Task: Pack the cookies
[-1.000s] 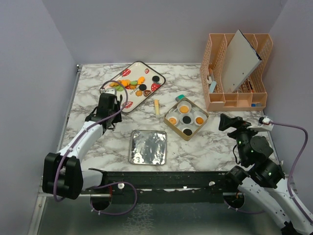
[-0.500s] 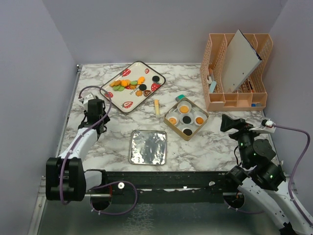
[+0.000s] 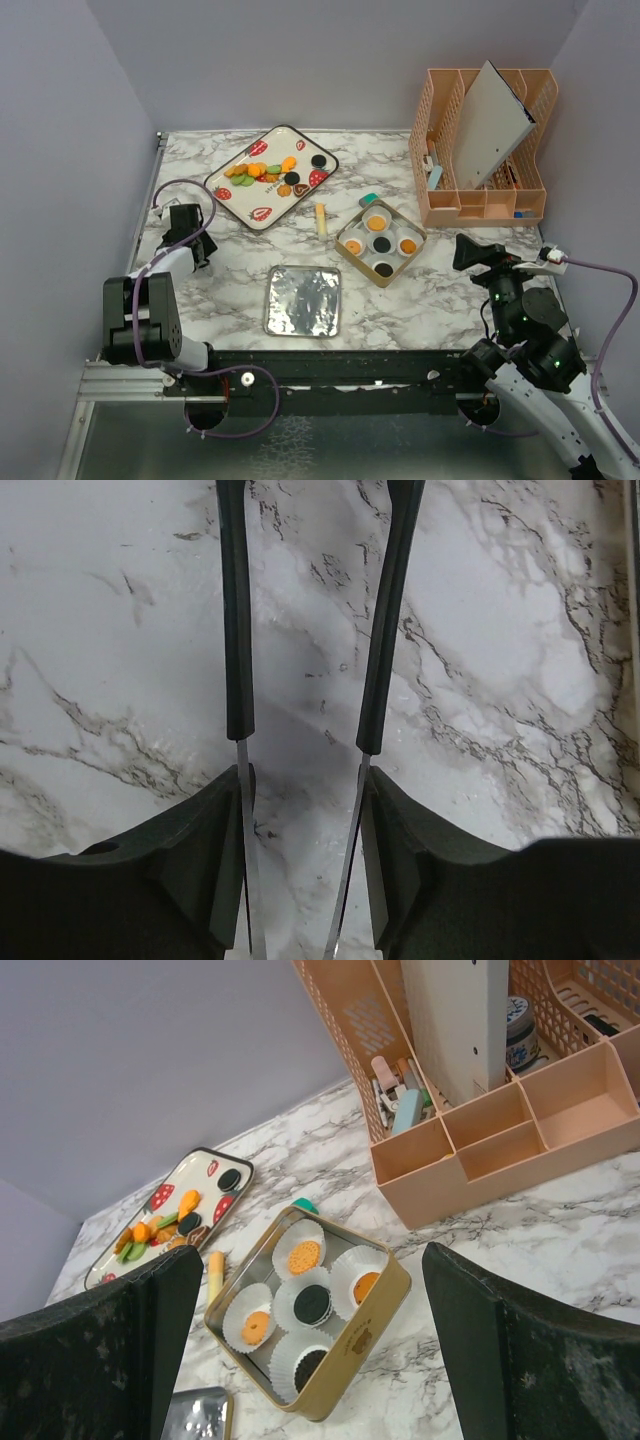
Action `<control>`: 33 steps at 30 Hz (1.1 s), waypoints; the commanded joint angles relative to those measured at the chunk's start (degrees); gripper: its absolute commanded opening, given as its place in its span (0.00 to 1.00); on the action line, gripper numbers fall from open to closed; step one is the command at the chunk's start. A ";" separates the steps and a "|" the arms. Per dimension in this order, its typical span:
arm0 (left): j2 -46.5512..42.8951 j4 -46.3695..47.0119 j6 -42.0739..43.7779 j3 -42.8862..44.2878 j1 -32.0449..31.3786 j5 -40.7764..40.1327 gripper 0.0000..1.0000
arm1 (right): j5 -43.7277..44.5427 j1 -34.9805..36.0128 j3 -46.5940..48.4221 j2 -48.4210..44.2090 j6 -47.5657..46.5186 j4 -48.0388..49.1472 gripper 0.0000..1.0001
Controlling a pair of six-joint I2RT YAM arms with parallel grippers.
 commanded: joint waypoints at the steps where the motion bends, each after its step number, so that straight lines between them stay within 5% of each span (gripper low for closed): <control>1: 4.21 1.31 1.39 3.27 0.97 3.00 0.51 | -0.48 -0.36 -0.77 -0.73 0.51 0.13 1.00; 17: 1.51 -10.08 4.66 9.84 0.97 4.81 0.76 | -6.75 -0.36 2.47 9.99 -2.00 0.34 1.00; 23: -2.88 -13.40 4.57 11.63 1.01 6.37 0.98 | -11.34 -0.36 5.06 16.45 -4.15 0.64 1.00; 33: -14.81 -10.69 -1.14 7.33 1.01 18.74 0.99 | -23.60 -0.36 13.81 32.95 -8.99 -0.22 1.00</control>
